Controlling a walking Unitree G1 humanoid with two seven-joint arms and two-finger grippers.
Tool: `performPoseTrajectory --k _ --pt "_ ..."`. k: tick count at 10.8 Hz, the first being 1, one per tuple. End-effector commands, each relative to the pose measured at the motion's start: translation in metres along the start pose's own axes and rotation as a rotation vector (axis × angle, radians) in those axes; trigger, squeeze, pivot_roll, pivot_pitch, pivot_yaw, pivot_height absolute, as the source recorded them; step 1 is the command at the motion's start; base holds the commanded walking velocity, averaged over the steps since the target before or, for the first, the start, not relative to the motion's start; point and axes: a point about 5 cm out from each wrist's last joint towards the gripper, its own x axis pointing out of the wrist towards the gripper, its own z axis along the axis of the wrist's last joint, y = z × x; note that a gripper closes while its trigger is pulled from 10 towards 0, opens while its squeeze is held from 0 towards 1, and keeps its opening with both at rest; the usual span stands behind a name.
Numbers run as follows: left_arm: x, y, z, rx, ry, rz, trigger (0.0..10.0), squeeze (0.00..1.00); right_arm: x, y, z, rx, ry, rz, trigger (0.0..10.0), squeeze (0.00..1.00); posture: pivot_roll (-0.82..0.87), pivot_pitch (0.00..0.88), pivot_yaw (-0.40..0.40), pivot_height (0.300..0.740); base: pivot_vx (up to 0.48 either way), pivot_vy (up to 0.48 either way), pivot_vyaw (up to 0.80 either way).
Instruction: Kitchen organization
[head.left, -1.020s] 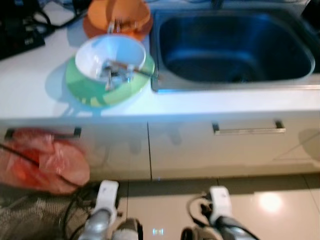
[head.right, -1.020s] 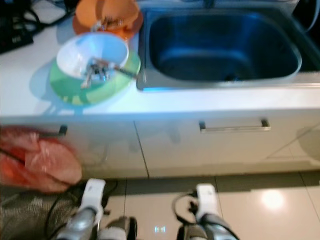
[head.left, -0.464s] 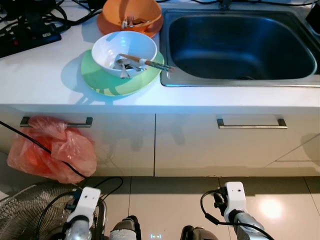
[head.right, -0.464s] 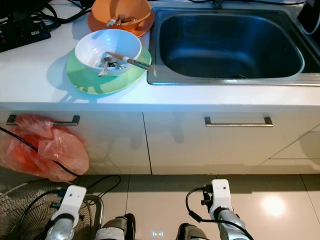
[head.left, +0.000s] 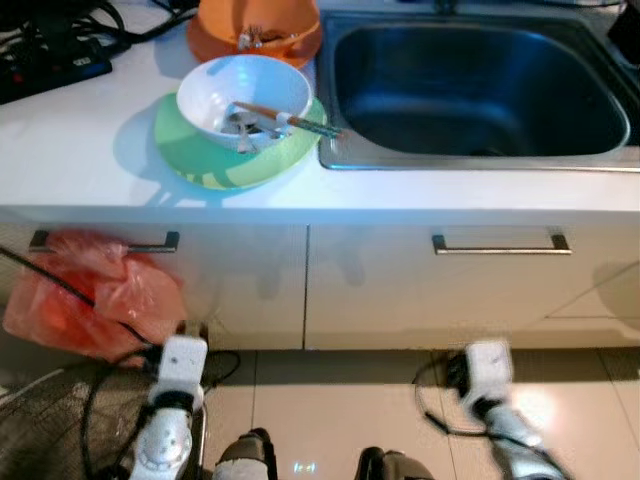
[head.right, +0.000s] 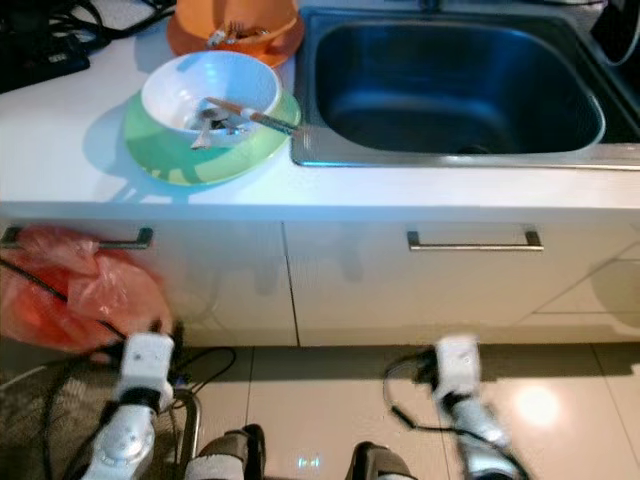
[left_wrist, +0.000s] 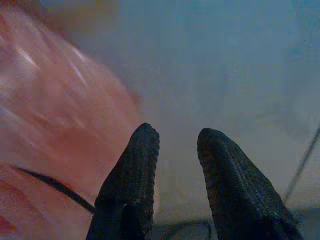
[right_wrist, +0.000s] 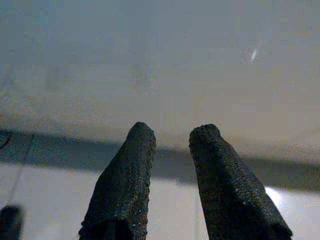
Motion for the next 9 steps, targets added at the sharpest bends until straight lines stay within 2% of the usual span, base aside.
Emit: performPoseTrajectory --k 1,2,4,5,6,7,9 --pt "-0.008 0.002 0.007 0.004 -0.032 -0.015 10.0 0.00 -0.006 -0.010 0.005 -0.036 -0.062 -0.019 10.0 0.00 0.17 0.201 -0.030 0.740 0.000 0.000 0.00" --pt "-0.020 0.009 0.016 0.016 -0.078 -0.008 10.0 0.00 -0.015 -0.017 0.015 -0.082 -0.146 -0.033 10.0 0.00 0.16 0.206 -0.030 0.740 0.000 0.000 0.00" --pt "-0.027 0.013 0.043 0.074 -0.171 -0.029 10.0 0.00 -0.025 -0.021 0.029 -0.088 -0.239 -0.052 10.0 0.00 0.17 0.226 -0.037 0.740 0.000 0.000 0.00" --pt "-0.025 0.015 0.063 0.091 -0.233 -0.017 10.0 0.00 -0.028 -0.022 0.041 -0.097 -0.290 -0.058 10.0 0.00 0.17 0.236 -0.039 0.740 0.000 0.000 0.00" --pt "-0.024 0.016 0.071 0.095 -0.253 -0.010 10.0 0.00 -0.029 -0.022 0.046 -0.102 -0.309 -0.061 10.0 0.00 0.17 0.236 -0.039 0.740 0.000 0.000 0.00" --pt "-0.016 0.020 0.102 0.094 -0.341 0.021 10.0 0.00 -0.031 -0.022 0.075 -0.113 -0.399 -0.073 10.0 0.00 0.17 0.241 -0.038 0.740 0.000 0.000 0.00" --pt "-0.016 0.016 0.123 0.105 -0.405 0.006 10.0 0.00 -0.033 -0.024 0.099 -0.134 -0.470 -0.091 10.0 0.00 0.17 0.247 -0.037 0.740 0.000 0.000 0.00"
